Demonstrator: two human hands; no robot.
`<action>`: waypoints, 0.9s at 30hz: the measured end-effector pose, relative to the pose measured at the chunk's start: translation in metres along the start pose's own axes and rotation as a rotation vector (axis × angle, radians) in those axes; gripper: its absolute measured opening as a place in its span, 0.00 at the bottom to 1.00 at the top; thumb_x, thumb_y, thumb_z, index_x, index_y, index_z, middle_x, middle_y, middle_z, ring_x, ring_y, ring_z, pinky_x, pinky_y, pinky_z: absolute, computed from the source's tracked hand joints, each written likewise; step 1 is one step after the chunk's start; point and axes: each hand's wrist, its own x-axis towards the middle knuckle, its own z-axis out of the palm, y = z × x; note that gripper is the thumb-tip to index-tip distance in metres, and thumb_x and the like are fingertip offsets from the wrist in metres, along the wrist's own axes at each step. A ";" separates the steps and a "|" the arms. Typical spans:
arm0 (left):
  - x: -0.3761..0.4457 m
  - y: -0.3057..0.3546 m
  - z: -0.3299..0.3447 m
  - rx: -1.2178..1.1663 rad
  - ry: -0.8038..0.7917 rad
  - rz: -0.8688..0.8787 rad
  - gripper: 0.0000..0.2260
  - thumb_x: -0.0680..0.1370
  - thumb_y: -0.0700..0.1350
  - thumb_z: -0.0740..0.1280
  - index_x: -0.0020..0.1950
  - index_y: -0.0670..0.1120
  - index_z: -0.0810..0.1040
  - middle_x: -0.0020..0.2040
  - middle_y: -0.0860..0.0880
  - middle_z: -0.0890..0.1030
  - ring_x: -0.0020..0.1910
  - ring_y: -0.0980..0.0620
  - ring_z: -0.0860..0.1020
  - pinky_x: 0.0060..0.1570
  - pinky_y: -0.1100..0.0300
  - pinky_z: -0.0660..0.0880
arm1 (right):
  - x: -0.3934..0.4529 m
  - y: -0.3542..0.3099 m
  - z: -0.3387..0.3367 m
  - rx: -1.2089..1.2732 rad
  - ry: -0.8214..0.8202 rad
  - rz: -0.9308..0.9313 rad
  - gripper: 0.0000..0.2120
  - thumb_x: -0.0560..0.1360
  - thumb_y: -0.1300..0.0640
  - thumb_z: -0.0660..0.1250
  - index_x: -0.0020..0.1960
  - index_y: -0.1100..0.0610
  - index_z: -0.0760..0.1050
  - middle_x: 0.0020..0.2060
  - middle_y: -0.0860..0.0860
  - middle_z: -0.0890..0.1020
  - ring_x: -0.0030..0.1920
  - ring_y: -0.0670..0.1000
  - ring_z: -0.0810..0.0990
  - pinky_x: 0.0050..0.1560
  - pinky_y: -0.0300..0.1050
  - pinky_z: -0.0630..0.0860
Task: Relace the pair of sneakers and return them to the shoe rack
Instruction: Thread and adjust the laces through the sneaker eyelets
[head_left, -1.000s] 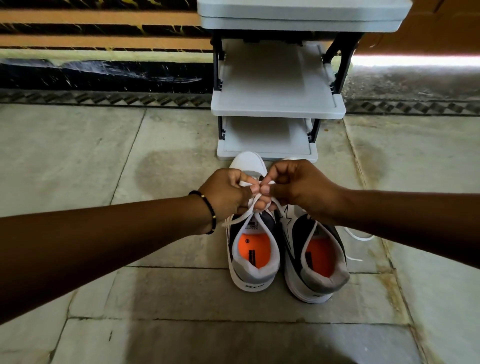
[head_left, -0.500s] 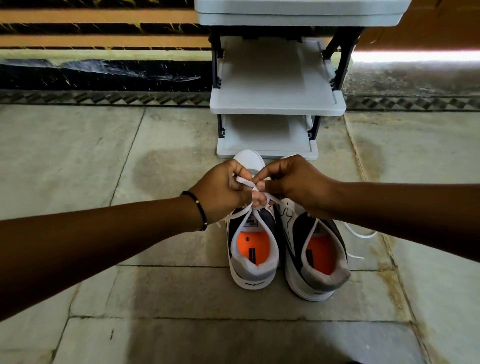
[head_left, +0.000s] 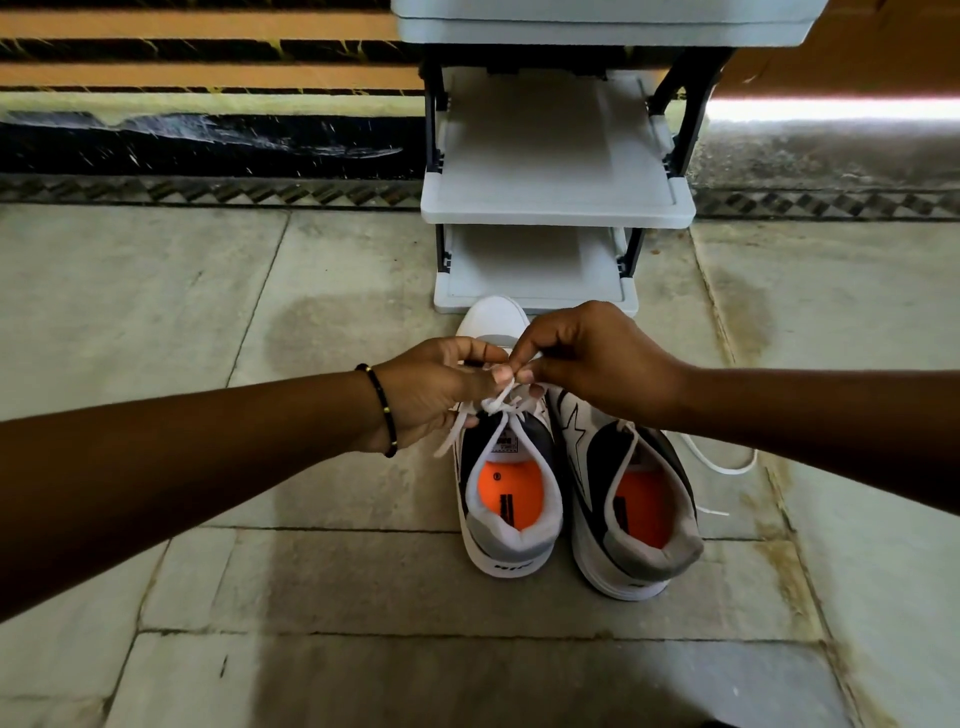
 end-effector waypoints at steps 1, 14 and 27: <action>0.001 -0.001 0.000 -0.007 0.021 0.022 0.10 0.75 0.38 0.65 0.55 0.46 0.72 0.49 0.44 0.78 0.47 0.48 0.76 0.43 0.58 0.73 | 0.001 0.000 0.000 -0.026 -0.020 -0.021 0.06 0.70 0.63 0.71 0.44 0.54 0.83 0.37 0.53 0.85 0.37 0.48 0.83 0.46 0.46 0.79; 0.001 -0.009 -0.003 0.227 0.146 0.243 0.16 0.67 0.38 0.74 0.50 0.46 0.73 0.35 0.48 0.81 0.35 0.56 0.79 0.39 0.63 0.76 | -0.008 0.000 0.002 -0.093 -0.021 -0.027 0.04 0.67 0.63 0.72 0.38 0.55 0.79 0.34 0.53 0.83 0.34 0.50 0.78 0.37 0.45 0.75; 0.002 -0.010 0.002 0.936 0.208 0.573 0.09 0.74 0.45 0.62 0.51 0.45 0.78 0.33 0.52 0.77 0.30 0.61 0.71 0.32 0.71 0.65 | -0.008 -0.001 -0.001 -0.101 0.029 -0.070 0.05 0.66 0.63 0.72 0.37 0.53 0.81 0.31 0.42 0.78 0.33 0.42 0.76 0.34 0.31 0.70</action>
